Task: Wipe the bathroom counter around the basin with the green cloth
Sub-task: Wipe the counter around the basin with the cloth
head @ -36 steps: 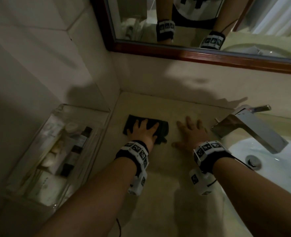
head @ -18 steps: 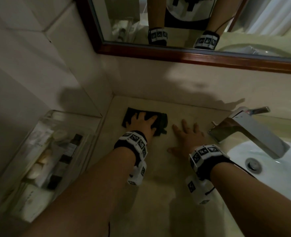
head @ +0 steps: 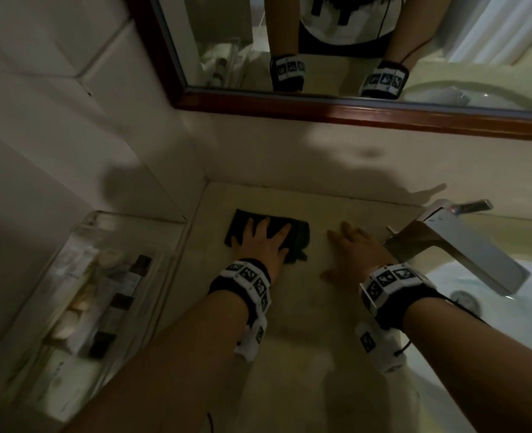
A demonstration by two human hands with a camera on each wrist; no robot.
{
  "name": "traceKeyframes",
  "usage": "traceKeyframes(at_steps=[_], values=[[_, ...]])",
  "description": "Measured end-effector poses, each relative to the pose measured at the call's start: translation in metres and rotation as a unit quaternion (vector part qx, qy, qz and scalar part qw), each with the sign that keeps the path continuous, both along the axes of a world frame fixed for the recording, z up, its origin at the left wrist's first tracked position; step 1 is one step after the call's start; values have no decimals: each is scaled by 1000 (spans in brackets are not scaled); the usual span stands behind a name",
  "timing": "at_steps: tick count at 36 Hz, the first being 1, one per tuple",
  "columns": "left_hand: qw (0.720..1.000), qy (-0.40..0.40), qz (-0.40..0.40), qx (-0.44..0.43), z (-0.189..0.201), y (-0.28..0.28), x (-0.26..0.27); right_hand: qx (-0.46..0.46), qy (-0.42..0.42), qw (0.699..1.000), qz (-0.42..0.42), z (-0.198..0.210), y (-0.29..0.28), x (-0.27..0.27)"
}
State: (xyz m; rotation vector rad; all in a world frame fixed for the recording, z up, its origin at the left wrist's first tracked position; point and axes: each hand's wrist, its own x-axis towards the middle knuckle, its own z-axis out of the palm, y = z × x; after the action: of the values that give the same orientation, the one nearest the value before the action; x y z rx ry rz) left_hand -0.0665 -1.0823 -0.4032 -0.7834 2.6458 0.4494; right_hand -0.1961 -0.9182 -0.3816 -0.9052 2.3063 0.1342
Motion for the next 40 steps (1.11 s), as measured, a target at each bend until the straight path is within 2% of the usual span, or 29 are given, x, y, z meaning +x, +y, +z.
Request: traceKeyframes(at_steps=[10, 19, 24, 40], values=[[1000, -13, 10, 12, 3, -27, -63, -1, -36, 999, -8, -15, -1, -5], [1000, -2, -2, 0, 3, -33, -74, -18, -31, 999, -9, -18, 2, -7], [1000, -5, -18, 11, 4, -25, -59, -29, -22, 999, -6, -20, 4, -7], [999, -11, -48, -4, 4, 48, 50, -41, -9, 999, -25, -9, 8, 5]])
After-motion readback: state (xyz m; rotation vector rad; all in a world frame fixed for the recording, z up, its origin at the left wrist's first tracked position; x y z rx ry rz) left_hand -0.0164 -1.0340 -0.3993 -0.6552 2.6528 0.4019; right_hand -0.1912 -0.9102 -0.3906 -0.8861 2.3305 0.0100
